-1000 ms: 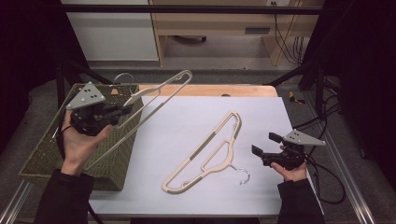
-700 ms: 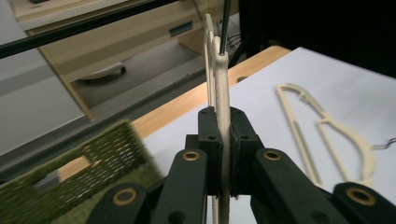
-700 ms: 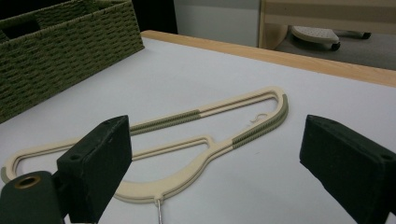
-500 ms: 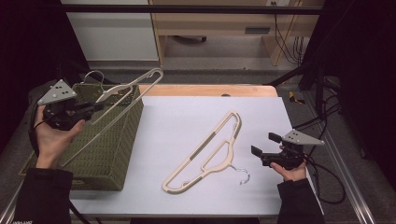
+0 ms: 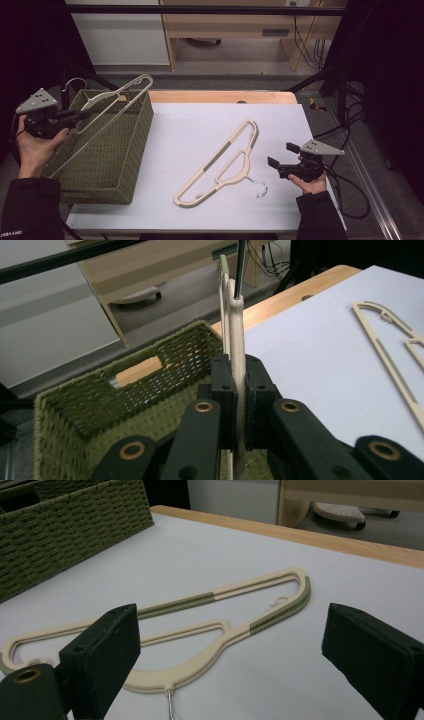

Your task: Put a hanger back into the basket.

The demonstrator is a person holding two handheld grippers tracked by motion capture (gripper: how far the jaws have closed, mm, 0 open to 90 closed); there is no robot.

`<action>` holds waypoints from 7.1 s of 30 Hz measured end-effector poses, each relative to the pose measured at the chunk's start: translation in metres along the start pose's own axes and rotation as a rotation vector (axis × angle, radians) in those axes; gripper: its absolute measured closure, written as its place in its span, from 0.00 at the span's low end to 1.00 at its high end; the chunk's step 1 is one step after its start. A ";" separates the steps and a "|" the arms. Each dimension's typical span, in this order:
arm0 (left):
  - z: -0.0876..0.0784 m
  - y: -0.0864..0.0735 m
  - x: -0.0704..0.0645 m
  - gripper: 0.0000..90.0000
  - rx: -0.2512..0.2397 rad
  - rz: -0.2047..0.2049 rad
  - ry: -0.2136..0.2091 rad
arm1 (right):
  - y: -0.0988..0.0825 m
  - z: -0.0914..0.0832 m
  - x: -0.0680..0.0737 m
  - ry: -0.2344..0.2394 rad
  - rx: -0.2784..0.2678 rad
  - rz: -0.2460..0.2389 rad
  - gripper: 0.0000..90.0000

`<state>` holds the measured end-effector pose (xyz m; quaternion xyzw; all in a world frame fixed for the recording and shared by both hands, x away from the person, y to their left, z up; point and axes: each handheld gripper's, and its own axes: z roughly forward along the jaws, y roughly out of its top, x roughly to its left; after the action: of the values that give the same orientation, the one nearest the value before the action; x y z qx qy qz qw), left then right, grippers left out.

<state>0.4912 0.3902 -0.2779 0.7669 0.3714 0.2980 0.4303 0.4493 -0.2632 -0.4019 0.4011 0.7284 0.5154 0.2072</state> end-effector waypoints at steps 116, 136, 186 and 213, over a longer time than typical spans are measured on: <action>0.048 -0.016 -0.182 0.12 -0.182 -0.066 -0.157 | -0.010 0.000 0.015 0.089 0.035 -0.011 0.11; 0.088 -0.052 -0.234 0.12 -0.102 -0.051 -0.254 | -0.025 0.010 0.021 0.106 0.075 0.007 0.17; 0.111 -0.070 -0.247 0.10 0.007 -0.030 -0.314 | -0.057 0.069 0.031 0.164 0.353 -0.074 0.98; 0.140 -0.038 -0.298 0.13 0.062 0.079 -0.402 | -0.032 0.055 0.043 0.162 0.341 -0.117 0.99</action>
<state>0.4250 0.0967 -0.4158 0.8378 0.2566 0.1439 0.4599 0.4519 -0.2014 -0.4474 0.3447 0.8414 0.4023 0.1067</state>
